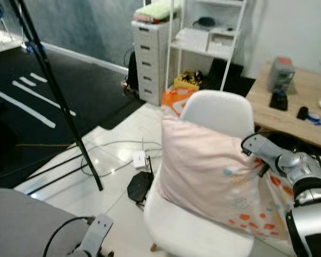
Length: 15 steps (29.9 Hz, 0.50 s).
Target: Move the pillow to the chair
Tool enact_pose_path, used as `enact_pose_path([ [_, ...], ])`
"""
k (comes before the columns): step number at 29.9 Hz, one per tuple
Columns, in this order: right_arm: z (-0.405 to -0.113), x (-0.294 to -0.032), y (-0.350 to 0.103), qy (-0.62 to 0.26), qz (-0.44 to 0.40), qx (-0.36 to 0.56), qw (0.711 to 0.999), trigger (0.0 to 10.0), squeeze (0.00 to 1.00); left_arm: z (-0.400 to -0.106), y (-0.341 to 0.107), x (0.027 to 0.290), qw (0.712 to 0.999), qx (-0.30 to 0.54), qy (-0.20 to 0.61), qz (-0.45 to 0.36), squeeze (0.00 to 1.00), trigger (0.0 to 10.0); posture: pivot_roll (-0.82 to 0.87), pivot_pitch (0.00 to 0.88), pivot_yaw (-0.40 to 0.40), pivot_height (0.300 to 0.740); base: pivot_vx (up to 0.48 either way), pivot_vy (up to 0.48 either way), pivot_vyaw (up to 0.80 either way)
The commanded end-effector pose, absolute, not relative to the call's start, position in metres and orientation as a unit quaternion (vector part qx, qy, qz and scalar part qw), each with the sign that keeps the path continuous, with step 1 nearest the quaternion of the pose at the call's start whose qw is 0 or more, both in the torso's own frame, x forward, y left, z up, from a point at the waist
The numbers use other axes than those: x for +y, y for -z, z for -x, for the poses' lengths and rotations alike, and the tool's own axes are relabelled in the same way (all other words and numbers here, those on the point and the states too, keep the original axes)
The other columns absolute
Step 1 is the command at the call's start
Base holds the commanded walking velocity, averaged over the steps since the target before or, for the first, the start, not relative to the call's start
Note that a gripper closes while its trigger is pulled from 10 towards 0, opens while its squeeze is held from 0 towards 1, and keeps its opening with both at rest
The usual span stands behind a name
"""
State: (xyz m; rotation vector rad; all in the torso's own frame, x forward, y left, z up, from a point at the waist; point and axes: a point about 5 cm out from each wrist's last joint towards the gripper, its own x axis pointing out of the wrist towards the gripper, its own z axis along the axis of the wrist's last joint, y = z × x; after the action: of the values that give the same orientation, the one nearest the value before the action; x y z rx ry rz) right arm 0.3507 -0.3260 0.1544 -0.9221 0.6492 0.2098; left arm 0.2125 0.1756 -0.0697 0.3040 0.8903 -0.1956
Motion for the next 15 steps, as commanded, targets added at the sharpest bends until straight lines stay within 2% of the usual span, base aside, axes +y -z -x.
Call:
enact_pose_path([
  [1,-0.357,-0.319,-0.162,-0.103,0.437,0.281,0.848,10.0,0.00,-0.206,0.074,0.178,0.881,0.441,0.092,-0.145,0.00,10.0,-0.21,0.044,-0.030,0.740,0.000,0.000,0.00],
  [15,-0.361,-0.307,-0.162,-0.138,0.437,0.268,0.848,10.0,0.00,-0.206,0.074,0.177,0.883,0.439,0.094,-0.138,0.00,10.0,-0.21,0.044,-0.030,0.740,0.000,-0.021,0.00],
])
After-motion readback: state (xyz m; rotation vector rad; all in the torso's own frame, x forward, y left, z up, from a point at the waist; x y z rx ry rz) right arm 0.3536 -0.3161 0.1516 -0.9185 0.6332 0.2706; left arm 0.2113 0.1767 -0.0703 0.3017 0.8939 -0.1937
